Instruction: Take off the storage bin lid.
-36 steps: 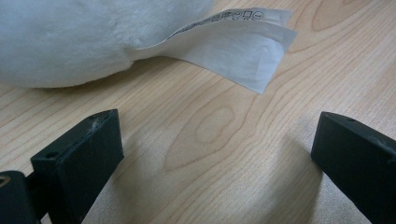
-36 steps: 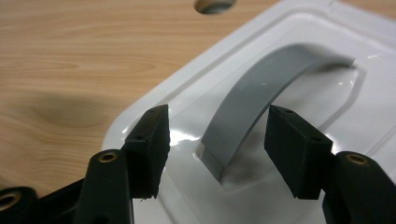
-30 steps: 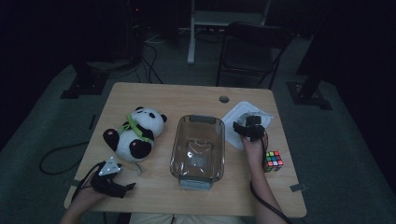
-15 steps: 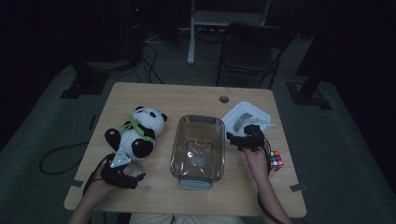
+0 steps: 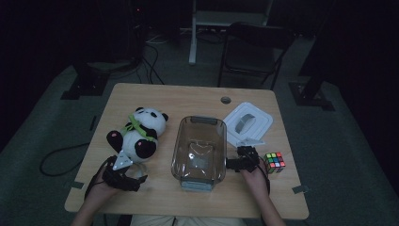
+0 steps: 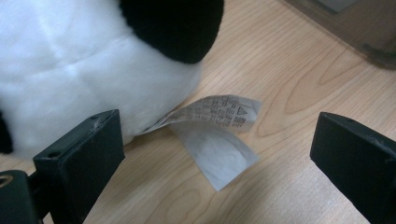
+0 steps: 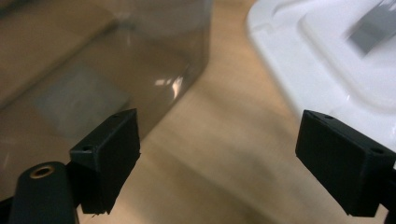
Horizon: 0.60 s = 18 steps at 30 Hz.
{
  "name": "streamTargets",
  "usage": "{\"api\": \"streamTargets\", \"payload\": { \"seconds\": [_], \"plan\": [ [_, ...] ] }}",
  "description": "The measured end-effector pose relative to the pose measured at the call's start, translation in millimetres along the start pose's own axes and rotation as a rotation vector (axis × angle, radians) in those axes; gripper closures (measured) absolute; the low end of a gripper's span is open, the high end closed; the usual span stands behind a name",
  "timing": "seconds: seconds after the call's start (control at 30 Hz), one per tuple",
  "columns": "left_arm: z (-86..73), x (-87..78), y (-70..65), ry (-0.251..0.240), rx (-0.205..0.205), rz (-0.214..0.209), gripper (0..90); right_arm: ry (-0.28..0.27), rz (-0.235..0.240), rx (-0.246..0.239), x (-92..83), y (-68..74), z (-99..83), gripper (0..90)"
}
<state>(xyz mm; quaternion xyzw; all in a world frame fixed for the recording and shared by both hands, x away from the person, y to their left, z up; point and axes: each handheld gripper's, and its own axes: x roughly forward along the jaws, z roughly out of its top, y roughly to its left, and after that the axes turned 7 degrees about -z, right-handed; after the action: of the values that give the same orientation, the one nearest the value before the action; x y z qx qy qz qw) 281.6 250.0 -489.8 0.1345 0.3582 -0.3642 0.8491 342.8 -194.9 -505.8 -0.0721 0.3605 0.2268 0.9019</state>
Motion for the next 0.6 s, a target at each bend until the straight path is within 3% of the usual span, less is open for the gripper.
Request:
{"api": "streamTargets", "payload": {
  "seconds": [0.2,0.37,0.6],
  "plan": [
    [4.8,-14.8,3.2,-0.035,-0.077,0.047,3.3,0.010,0.020,-0.005,-4.2,10.4,-16.2,14.2],
    [8.1,-26.7,3.4,-0.061,-0.085,0.055,3.3,0.006,0.065,-0.008,-4.5,18.5,-21.7,14.2],
    [17.5,-35.1,6.0,-0.085,-0.084,0.073,3.2,-0.024,0.117,-0.063,-1.8,32.2,-17.3,14.0]
  ]
}}
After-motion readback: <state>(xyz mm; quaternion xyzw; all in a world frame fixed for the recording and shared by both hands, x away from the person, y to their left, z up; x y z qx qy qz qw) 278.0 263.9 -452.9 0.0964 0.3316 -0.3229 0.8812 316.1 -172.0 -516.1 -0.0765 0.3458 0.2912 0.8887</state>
